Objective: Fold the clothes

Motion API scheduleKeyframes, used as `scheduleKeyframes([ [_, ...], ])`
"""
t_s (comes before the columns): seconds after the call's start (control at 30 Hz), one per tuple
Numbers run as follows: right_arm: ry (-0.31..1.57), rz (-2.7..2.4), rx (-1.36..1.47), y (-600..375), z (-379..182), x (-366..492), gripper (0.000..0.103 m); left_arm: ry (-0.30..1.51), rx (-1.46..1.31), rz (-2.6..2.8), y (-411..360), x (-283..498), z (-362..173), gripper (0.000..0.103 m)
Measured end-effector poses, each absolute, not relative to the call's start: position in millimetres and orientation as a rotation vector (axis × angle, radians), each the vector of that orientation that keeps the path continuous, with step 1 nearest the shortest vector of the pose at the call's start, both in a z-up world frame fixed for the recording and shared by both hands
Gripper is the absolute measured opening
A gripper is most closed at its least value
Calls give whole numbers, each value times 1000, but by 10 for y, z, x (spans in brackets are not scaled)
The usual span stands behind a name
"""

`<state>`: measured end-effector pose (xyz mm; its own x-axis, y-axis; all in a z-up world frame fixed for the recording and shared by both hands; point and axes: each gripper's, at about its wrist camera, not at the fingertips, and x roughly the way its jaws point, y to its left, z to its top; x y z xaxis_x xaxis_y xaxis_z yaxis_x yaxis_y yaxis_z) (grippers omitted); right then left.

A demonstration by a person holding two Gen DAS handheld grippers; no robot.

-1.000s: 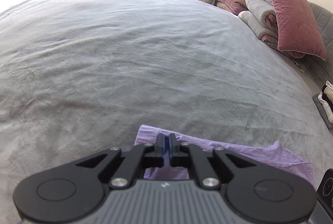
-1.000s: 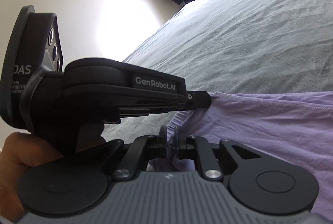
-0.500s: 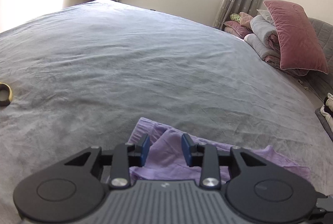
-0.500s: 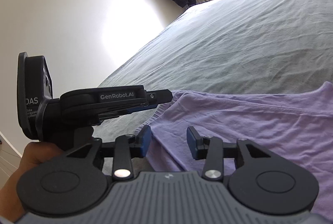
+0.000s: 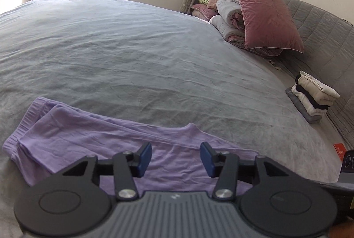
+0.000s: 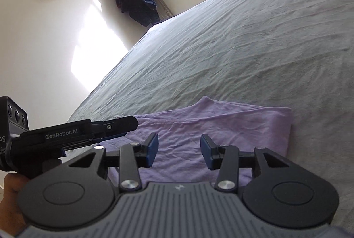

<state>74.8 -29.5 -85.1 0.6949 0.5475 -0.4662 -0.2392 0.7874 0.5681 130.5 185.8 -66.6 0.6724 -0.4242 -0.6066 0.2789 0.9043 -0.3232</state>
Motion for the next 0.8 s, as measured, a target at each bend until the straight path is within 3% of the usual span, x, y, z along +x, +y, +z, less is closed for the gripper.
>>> scheduleKeyframes([
  [0.27, 689, 352, 555, -948, -874, 463, 47, 681, -52, -572, 1180, 874, -891, 50],
  [0.8, 879, 436, 873, -1405, -1027, 294, 47, 531, 246, -880, 841, 257, -1085, 50],
])
